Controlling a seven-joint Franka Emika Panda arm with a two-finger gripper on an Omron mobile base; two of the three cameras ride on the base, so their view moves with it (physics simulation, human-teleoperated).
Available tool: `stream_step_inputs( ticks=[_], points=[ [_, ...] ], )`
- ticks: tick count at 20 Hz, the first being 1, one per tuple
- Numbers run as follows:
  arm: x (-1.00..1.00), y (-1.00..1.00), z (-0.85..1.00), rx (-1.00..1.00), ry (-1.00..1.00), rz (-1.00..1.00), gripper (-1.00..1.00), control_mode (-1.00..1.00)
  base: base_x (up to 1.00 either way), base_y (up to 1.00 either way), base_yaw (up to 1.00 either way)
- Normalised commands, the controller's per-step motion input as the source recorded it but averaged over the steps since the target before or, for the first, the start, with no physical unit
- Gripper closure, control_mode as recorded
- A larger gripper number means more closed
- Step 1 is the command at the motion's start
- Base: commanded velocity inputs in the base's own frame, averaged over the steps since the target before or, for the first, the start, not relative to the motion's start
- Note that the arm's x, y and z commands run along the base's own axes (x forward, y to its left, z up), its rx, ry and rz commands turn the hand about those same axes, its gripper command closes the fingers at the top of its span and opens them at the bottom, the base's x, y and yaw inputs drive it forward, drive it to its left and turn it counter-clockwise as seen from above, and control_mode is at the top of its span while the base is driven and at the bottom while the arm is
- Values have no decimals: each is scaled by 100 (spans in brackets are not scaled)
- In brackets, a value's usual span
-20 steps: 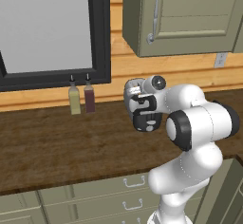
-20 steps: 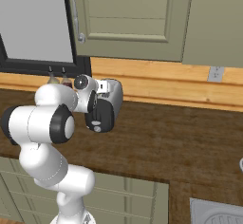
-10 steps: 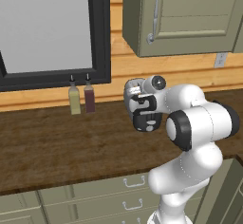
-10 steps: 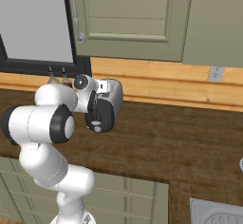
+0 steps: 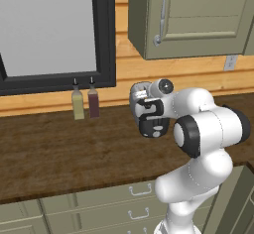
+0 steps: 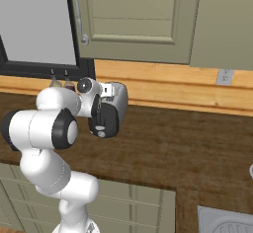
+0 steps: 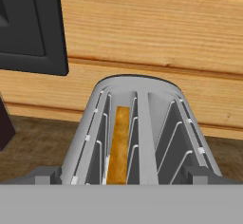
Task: Start the toaster. Once the lever pops up, take the bread to the plate on the dining counter.
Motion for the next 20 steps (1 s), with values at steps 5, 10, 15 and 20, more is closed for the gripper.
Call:
stream_step_inputs(
  ticks=[5,10,15,20],
  points=[
    [0,0,0,0,0,0,-100,-100,0,0,0],
    [0,0,0,0,0,0,-100,-100,0,0,0],
    [0,0,0,0,0,0,-100,-100,0,0,0],
    [0,0,0,0,0,0,-100,-100,0,0,0]
  ],
)
